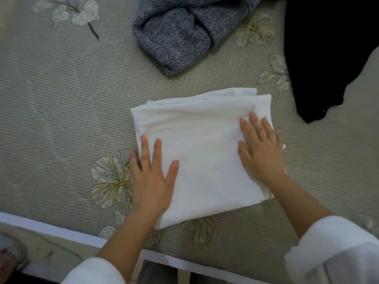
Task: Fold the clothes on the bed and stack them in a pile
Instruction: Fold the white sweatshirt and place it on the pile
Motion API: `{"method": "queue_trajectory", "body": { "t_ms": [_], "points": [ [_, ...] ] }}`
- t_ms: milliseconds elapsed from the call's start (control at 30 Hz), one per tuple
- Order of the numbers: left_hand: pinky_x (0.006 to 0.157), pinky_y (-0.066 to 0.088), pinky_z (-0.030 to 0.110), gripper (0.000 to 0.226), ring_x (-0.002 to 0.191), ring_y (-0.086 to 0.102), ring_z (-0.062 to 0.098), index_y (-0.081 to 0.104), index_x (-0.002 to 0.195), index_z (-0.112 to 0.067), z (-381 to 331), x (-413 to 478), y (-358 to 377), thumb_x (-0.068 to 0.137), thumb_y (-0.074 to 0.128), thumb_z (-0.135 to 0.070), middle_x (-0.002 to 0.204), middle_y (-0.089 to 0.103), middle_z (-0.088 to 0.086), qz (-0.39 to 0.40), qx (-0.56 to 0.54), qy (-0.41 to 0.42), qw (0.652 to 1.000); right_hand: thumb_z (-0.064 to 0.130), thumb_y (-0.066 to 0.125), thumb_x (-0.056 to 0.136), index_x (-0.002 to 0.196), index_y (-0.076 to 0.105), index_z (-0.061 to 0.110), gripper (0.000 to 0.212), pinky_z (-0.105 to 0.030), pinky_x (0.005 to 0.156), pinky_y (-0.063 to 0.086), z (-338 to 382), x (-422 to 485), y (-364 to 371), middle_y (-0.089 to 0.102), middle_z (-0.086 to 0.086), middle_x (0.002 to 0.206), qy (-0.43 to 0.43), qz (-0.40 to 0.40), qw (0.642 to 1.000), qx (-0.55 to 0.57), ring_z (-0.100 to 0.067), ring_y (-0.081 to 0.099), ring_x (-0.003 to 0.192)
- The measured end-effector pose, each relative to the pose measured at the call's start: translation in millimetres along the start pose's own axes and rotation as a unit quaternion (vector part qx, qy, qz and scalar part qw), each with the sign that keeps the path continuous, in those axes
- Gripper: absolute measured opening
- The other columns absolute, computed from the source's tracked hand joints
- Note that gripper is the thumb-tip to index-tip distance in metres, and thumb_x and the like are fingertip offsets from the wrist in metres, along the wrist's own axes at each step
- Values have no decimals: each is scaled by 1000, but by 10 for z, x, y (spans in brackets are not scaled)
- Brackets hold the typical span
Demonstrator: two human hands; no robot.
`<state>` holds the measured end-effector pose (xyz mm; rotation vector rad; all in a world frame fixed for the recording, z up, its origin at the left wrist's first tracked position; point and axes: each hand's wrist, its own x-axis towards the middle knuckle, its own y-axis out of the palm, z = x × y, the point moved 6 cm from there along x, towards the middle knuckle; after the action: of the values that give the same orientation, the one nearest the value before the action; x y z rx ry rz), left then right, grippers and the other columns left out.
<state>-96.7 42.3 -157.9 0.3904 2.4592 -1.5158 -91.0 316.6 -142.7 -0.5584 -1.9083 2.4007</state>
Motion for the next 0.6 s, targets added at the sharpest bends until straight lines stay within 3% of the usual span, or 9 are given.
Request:
{"method": "queue_trajectory", "body": {
  "t_ms": [67, 167, 233, 333, 433, 500, 600],
  "points": [
    [113, 21, 50, 84, 143, 11, 33, 8, 151, -35, 89, -39, -103, 84, 43, -71, 159, 0, 5, -28, -66, -53, 996, 42, 52, 89, 148, 26, 27, 66, -51, 112, 19, -219, -59, -135, 17, -6, 157, 77, -71, 988, 113, -27, 21, 141],
    [103, 41, 46, 99, 128, 42, 27, 16, 147, -30, 277, -84, -193, 70, 74, -55, 146, 27, 4, -73, -221, -195, 953, 51, 62, 80, 141, 34, 22, 73, -40, 97, 39, -656, -176, -95, 36, -3, 141, 262, -68, 919, 286, -24, 43, 124],
    [98, 46, 41, 93, 115, 55, 21, 26, 145, -23, 354, -113, -191, 71, 78, -45, 128, 49, 3, -74, -312, -254, 912, 50, 67, 79, 127, 48, 20, 60, -29, 80, 42, -802, -221, -37, 52, 3, 118, 313, -47, 881, 352, -19, 54, 106],
    [86, 50, 36, 67, 97, 64, 16, 48, 132, -13, 401, -118, -186, 77, 74, -40, 102, 64, -6, -38, -350, -300, 886, 49, 74, 72, 107, 56, 23, 46, -24, 58, 38, -844, -217, 0, 59, 12, 94, 328, -4, 859, 394, -6, 57, 80],
    [59, 50, 26, 31, 74, 68, 11, 63, 108, -13, 377, -137, -169, 81, 71, -23, 92, 72, 0, 35, -410, -318, 854, 41, 82, 65, 99, 62, 23, 44, -27, 59, 45, -811, -241, 10, 66, 7, 92, 350, 67, 816, 454, -14, 63, 81],
    [59, 49, 25, 16, 72, 68, 14, 67, 98, -15, 322, -182, -189, 83, 69, -14, 91, 74, 3, 88, -459, -323, 823, 35, 84, 61, 105, 65, 21, 50, -33, 65, 51, -738, -296, -23, 71, -2, 99, 368, 136, 768, 506, -23, 67, 89],
    [60, 49, 25, 18, 74, 67, 14, 68, 102, -15, 226, -232, -340, 84, 69, -14, 90, 74, 1, 124, -462, -298, 826, 31, 86, 57, 109, 65, 21, 57, -34, 65, 53, -606, -443, -176, 72, -3, 101, 376, 200, 742, 518, -25, 67, 93]
  ]
}}
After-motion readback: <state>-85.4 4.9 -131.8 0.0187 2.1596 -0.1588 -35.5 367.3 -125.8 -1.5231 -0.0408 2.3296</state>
